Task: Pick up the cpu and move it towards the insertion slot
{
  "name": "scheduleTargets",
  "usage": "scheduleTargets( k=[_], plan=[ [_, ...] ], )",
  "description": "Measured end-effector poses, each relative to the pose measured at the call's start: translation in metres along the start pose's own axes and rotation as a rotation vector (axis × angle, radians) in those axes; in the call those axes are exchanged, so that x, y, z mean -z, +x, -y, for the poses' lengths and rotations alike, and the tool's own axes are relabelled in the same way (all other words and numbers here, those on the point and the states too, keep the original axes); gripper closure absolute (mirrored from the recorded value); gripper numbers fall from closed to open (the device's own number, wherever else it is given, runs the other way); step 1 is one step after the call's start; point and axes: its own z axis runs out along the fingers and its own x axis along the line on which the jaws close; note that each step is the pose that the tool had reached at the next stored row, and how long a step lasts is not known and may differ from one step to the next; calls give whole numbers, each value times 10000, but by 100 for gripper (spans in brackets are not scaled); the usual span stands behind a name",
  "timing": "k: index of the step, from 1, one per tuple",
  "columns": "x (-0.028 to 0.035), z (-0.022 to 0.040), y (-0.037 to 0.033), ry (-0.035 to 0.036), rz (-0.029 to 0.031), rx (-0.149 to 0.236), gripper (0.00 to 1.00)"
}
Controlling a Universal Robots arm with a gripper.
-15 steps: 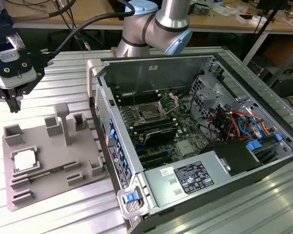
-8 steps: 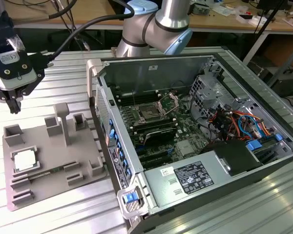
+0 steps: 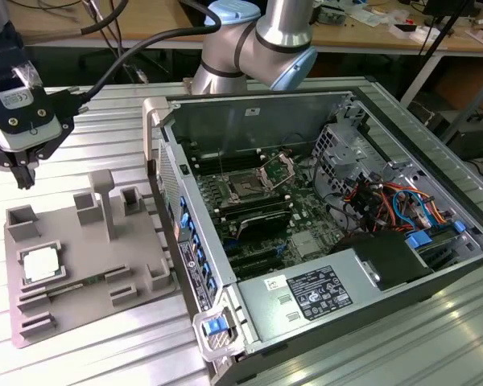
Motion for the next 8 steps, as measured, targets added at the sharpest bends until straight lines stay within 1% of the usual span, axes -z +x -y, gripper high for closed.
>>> scheduleTargets(
  k=[8],
  plan=[
    [-19,1,0,0,1,0,89]
  ],
)
